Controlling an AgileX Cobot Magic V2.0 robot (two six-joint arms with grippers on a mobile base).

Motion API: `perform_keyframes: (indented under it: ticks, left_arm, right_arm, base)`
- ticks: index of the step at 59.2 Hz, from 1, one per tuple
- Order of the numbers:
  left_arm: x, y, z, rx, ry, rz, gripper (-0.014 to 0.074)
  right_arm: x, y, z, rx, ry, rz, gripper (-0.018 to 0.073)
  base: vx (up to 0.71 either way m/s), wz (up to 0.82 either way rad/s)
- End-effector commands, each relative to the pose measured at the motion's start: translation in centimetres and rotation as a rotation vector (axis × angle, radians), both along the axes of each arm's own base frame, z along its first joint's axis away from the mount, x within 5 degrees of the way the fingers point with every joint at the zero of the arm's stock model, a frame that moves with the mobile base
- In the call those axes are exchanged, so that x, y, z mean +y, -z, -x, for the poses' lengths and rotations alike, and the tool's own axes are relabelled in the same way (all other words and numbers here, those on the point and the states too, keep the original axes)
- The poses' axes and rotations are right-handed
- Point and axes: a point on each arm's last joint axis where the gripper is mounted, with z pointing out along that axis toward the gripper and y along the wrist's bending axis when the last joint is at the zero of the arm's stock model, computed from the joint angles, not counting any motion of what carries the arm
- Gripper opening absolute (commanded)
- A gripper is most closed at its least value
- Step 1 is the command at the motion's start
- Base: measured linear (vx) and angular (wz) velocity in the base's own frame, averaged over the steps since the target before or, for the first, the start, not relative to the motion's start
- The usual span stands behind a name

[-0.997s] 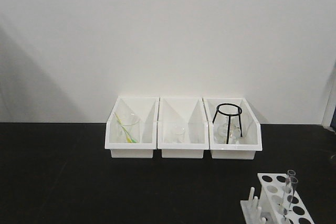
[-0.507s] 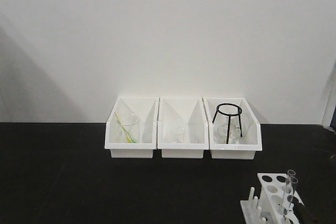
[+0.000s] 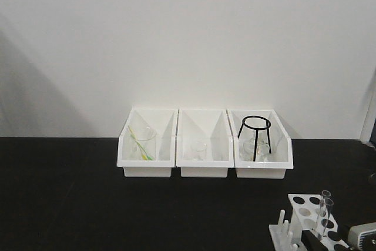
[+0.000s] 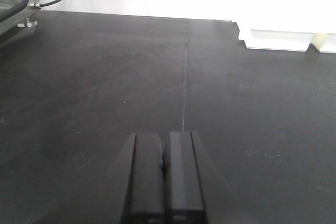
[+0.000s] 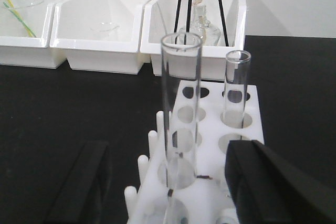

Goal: Flip and reinsert test tube from rack
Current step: 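Close the right gripper on the test tube and lift it out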

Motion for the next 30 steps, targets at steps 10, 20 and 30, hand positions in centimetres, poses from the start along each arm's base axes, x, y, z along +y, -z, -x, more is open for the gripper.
perform_keyframes:
  ticks: [10,20,30]
  left_arm:
    - [-0.1,-0.8,-0.1,-0.098,0.011,-0.003,-0.0006]
    - [-0.1,-0.8,-0.1,-0.098,0.011,-0.003,-0.0006]
    - [-0.1,-0.8,-0.1,-0.098,0.011,-0.003,-0.0006]
  right_arm:
    - [0.1,-2.0,-2.8,-0.179,-0.013,-0.026,0.0487]
    - [0.1,-1.6,-3.8,-0.168,-0.013,-0.024,0.0486]
    - [0.1,-1.3,-4.6,-0.174,-0.014,-0.024,0.0447]
  base:
    - [0.00,0.00]
    - [0.00,0.00]
    - [0.00,0.00]
